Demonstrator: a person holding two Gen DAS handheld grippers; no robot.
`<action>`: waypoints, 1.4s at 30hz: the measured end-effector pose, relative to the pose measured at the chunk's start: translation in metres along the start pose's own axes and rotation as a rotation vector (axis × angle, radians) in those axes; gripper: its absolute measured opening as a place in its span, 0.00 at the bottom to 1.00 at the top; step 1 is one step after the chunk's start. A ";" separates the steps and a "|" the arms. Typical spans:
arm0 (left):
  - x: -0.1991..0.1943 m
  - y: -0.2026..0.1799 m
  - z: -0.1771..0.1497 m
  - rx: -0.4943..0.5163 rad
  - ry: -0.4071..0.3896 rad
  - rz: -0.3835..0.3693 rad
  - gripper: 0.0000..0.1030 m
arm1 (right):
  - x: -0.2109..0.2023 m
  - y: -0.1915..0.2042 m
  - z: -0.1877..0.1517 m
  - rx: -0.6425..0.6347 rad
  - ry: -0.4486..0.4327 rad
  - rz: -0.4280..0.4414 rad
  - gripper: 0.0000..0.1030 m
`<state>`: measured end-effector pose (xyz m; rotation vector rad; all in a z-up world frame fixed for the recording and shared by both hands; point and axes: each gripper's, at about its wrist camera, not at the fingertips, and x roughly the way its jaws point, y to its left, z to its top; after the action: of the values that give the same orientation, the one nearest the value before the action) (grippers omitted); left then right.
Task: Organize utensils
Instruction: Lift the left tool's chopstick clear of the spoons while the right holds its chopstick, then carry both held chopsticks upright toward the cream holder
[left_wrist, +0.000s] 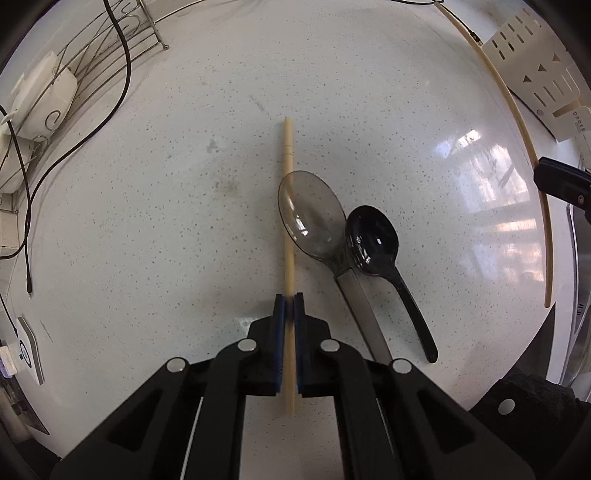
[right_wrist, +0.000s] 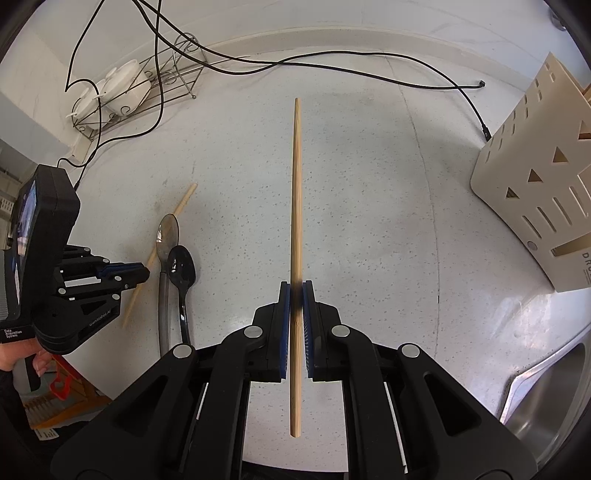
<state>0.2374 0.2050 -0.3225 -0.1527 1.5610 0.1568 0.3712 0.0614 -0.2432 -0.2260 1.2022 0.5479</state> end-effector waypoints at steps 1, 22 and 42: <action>0.000 -0.001 0.000 0.001 -0.002 0.000 0.04 | 0.000 0.000 0.000 0.000 -0.001 0.000 0.06; -0.031 0.033 -0.010 -0.125 -0.106 -0.047 0.04 | -0.007 0.011 0.010 -0.005 -0.038 0.007 0.06; -0.164 0.026 0.005 -0.119 -0.480 -0.169 0.04 | -0.084 0.006 0.018 0.021 -0.264 -0.046 0.06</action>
<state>0.2369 0.2316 -0.1588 -0.3156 1.0556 0.1408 0.3615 0.0507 -0.1583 -0.1569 0.9436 0.5078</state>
